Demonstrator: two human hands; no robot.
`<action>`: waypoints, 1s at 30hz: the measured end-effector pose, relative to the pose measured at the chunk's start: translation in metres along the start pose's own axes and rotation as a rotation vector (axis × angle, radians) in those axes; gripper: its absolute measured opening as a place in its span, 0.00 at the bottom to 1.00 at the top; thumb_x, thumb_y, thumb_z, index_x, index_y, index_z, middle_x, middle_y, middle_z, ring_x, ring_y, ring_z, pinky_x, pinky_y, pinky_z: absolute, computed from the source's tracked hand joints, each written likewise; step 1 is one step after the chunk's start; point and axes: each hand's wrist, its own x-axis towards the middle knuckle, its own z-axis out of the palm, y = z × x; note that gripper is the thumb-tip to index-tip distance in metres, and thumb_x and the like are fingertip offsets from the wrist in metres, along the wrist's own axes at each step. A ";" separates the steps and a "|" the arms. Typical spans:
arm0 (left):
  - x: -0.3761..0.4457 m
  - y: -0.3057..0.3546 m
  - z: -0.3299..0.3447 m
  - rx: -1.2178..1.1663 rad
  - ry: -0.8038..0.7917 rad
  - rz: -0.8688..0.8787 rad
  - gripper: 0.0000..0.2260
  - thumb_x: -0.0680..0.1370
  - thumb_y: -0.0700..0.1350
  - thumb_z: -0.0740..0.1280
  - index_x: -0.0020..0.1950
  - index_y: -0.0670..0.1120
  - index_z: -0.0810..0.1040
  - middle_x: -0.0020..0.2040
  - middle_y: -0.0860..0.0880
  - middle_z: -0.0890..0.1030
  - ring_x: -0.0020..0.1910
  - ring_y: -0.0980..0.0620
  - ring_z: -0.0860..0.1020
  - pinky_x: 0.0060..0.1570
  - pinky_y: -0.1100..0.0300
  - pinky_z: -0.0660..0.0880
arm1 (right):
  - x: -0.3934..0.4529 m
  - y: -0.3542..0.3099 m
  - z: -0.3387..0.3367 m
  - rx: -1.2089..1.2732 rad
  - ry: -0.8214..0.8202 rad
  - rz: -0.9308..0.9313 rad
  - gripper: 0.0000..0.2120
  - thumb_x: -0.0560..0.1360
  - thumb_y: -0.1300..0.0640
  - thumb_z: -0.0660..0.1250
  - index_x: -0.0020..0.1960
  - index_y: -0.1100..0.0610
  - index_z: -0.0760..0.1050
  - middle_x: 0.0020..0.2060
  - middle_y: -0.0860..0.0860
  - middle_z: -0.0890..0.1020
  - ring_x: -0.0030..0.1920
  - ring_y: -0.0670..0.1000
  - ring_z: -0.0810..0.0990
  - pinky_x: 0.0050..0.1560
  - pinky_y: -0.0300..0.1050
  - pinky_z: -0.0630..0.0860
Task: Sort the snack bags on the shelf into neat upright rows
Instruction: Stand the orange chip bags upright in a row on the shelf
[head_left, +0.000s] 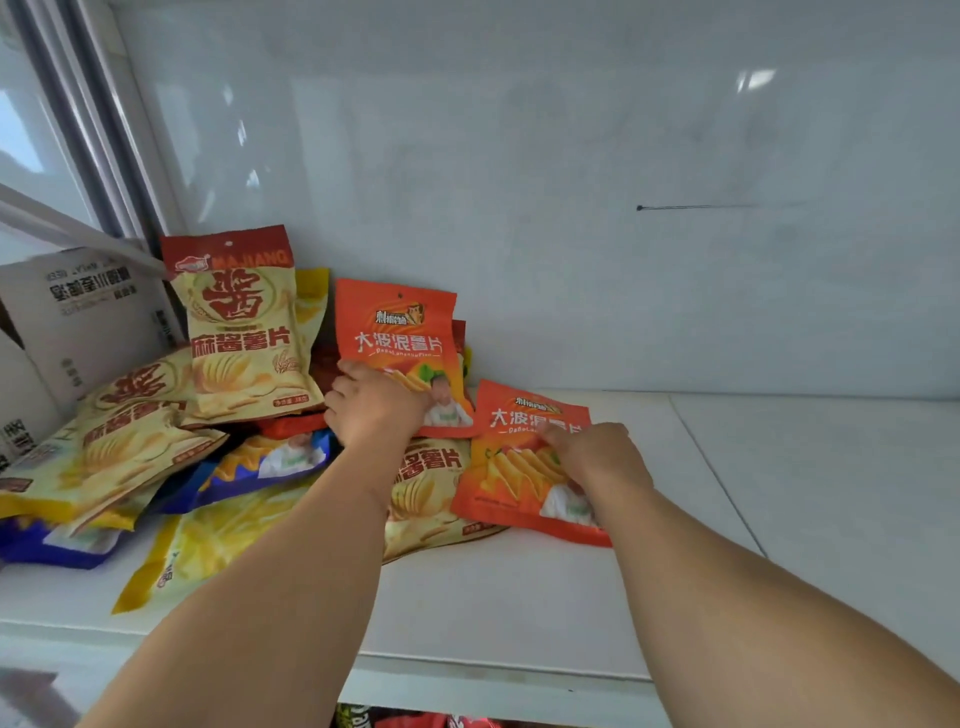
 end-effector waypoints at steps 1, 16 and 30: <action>0.000 0.001 0.000 -0.018 -0.005 -0.007 0.63 0.65 0.73 0.72 0.81 0.37 0.43 0.78 0.37 0.59 0.76 0.38 0.60 0.73 0.46 0.58 | 0.001 -0.001 -0.001 0.027 -0.027 0.024 0.42 0.64 0.29 0.71 0.62 0.61 0.67 0.50 0.56 0.81 0.48 0.59 0.81 0.54 0.53 0.78; -0.027 0.006 -0.012 -0.629 -0.127 0.188 0.26 0.74 0.49 0.74 0.68 0.45 0.69 0.54 0.49 0.79 0.53 0.44 0.78 0.48 0.54 0.71 | -0.002 0.014 -0.027 0.390 -0.151 -0.053 0.08 0.75 0.63 0.68 0.39 0.64 0.75 0.22 0.59 0.75 0.25 0.56 0.73 0.36 0.53 0.76; -0.150 0.015 0.024 -1.167 -0.926 0.072 0.19 0.71 0.35 0.76 0.61 0.41 0.79 0.49 0.42 0.87 0.42 0.47 0.86 0.39 0.53 0.83 | -0.034 0.120 -0.158 0.752 0.107 -0.140 0.08 0.79 0.58 0.67 0.50 0.63 0.76 0.21 0.55 0.72 0.24 0.54 0.70 0.34 0.47 0.71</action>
